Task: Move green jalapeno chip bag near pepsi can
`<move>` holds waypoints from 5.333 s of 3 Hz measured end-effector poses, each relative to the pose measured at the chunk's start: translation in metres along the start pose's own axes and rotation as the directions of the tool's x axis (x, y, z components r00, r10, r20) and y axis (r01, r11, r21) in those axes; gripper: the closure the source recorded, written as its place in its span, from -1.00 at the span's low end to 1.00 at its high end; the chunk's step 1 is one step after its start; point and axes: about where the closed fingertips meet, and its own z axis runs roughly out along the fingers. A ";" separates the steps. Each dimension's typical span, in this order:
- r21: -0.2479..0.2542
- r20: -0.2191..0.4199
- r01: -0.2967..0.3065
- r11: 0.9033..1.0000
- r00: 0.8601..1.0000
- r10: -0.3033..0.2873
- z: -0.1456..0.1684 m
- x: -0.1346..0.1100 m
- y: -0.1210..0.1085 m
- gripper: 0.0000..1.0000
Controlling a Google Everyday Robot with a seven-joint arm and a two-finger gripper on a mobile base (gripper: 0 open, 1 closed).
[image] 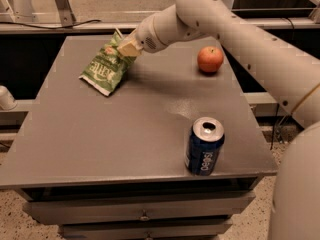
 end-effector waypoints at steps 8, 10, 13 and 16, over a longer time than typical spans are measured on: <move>0.056 -0.246 -0.143 0.988 0.957 0.153 -0.261 0.153 0.110 1.00; 0.050 -0.257 -0.162 0.985 0.951 0.170 -0.268 0.165 0.125 0.04; 0.048 -0.254 -0.140 0.989 0.956 0.148 -0.269 0.160 0.123 -1.00; 0.353 -0.171 -0.066 0.933 0.976 0.134 -0.334 0.121 0.068 -1.00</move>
Offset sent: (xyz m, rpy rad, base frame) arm -0.0908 -0.1554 -0.0056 -0.1027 0.0778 -0.0582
